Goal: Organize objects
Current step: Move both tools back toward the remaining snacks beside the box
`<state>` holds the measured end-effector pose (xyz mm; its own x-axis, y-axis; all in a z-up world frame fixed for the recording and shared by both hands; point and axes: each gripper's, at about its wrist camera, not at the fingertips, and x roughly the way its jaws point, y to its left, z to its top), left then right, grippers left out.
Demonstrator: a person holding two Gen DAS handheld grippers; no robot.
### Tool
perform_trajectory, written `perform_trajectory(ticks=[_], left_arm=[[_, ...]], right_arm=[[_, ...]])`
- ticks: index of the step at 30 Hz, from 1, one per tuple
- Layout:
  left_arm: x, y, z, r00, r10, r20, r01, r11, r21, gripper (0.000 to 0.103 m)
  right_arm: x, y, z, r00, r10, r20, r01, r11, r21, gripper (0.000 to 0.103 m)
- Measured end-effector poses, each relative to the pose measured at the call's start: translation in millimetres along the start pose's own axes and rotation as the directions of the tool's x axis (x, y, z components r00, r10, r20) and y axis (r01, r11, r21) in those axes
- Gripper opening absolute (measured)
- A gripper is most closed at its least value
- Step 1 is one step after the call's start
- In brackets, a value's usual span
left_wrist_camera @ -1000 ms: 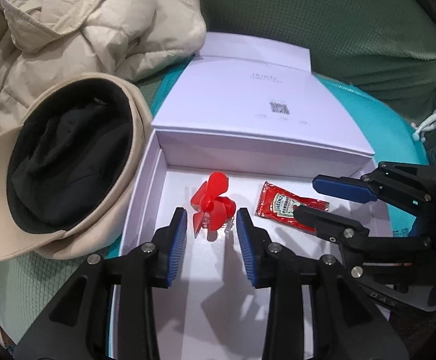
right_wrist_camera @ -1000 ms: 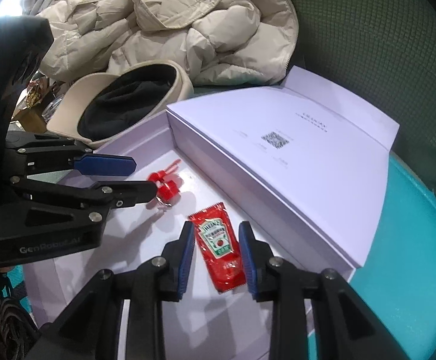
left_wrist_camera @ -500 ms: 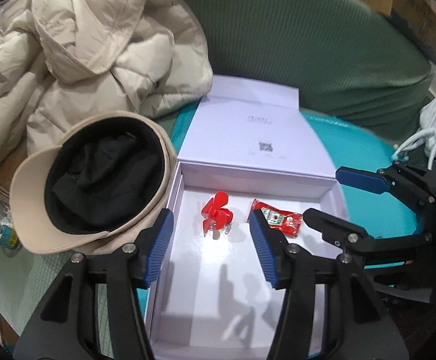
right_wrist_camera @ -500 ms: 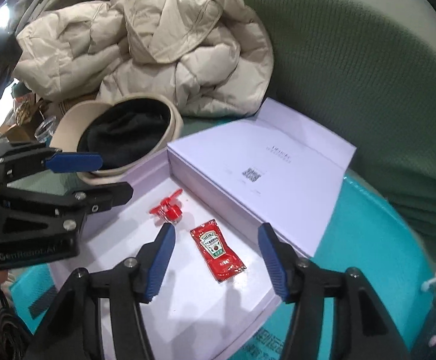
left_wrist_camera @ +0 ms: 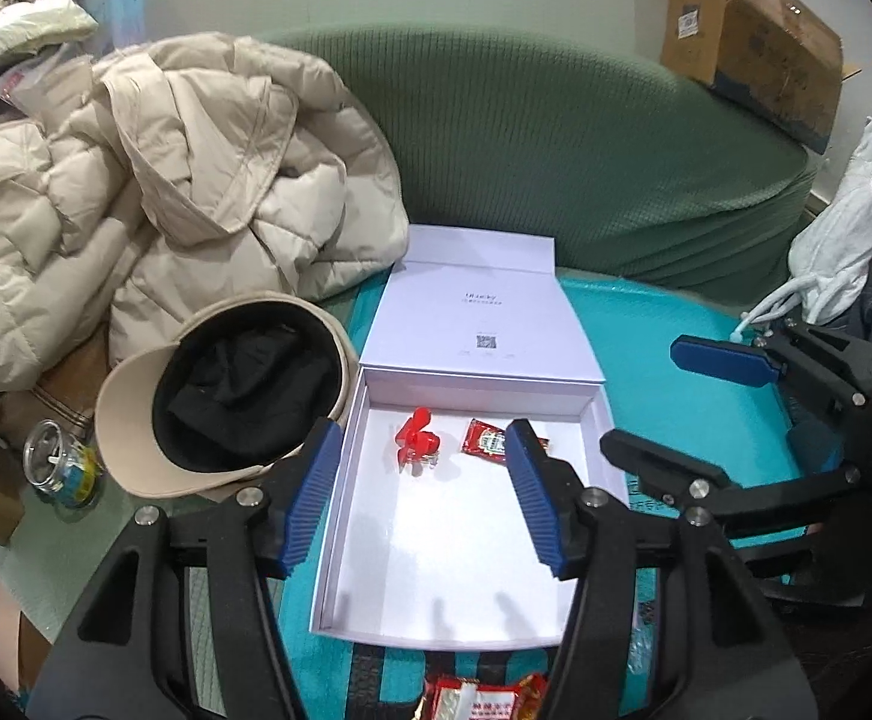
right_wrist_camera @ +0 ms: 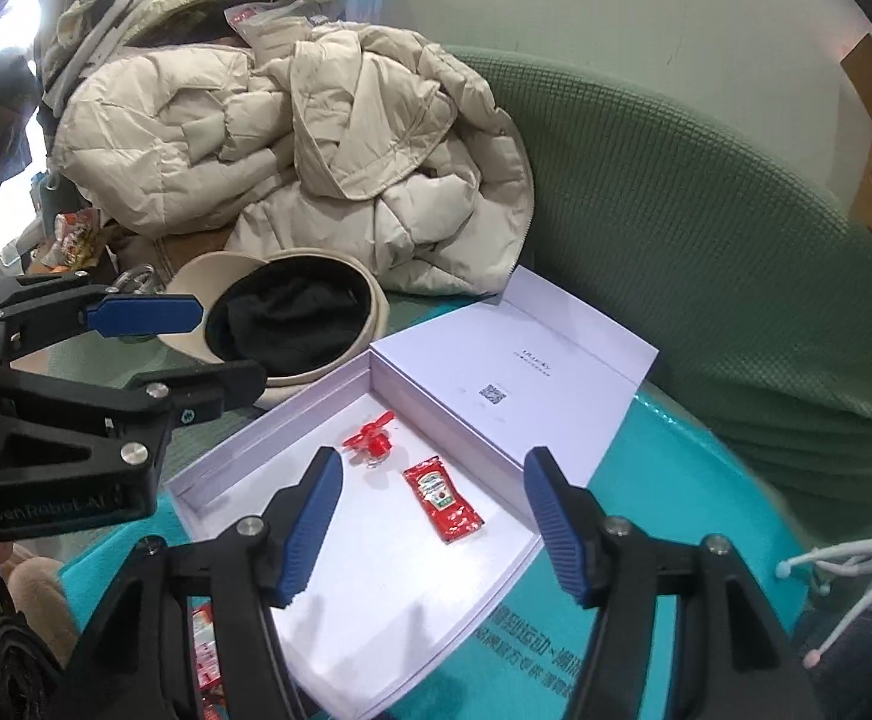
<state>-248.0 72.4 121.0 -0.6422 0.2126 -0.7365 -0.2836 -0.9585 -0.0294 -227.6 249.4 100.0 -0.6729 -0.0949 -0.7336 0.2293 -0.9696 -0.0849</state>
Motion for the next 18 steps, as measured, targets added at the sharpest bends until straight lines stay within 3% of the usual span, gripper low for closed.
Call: perform_trajectory(ticks=[5,12,18], left_arm=[[-25.7,-5.2,-6.3,1.000,0.008,0.028,-0.007,1.000,-0.010,0.063],[-57.7,-8.4,-25.7,0.999,0.022,0.032,-0.021,0.999,-0.030,0.063],[-76.4,-5.4,-43.7,1.000,-0.018,0.023,0.020,0.998,-0.061,0.063]], right_arm=[[-24.6,3.8,-4.3,1.000,-0.016,0.018,0.016,1.000,0.019,0.067],[-57.3,16.6,-17.6,0.999,-0.024,0.028,0.023,0.999,0.040,0.067],[-89.3,32.3,-31.7,0.996,-0.063,0.056,0.060,0.997,0.055,0.068]])
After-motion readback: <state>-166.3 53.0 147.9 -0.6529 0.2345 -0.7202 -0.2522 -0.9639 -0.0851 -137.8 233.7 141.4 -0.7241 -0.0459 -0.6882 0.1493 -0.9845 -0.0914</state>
